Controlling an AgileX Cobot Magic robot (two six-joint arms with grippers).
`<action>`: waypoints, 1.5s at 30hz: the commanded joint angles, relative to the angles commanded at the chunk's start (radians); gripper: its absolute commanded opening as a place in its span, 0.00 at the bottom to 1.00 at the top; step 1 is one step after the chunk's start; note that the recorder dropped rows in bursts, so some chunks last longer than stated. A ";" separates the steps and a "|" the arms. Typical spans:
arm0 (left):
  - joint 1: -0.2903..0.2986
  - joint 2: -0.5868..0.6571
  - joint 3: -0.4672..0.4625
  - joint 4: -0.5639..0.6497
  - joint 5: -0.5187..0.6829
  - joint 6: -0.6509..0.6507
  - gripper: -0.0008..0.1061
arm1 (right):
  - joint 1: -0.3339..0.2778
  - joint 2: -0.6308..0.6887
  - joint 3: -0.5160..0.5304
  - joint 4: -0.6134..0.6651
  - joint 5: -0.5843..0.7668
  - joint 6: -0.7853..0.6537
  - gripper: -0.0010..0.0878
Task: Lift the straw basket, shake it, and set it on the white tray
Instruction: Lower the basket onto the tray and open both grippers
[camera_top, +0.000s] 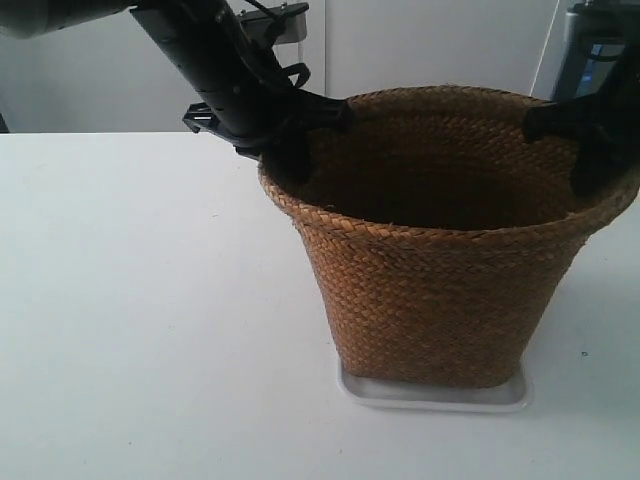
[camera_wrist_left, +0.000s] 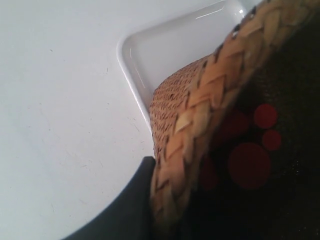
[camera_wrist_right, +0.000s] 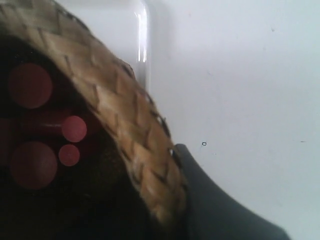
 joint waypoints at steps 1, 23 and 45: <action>0.000 0.000 0.000 0.000 0.002 0.000 0.19 | 0.000 0.000 0.000 0.008 -0.005 0.000 0.02; 0.000 -0.002 0.000 0.000 0.028 -0.024 0.65 | 0.000 -0.002 -0.004 0.074 -0.026 0.000 0.73; 0.000 -0.114 -0.075 0.063 0.071 -0.020 0.69 | 0.002 -0.002 -0.030 0.186 -0.003 -0.078 0.90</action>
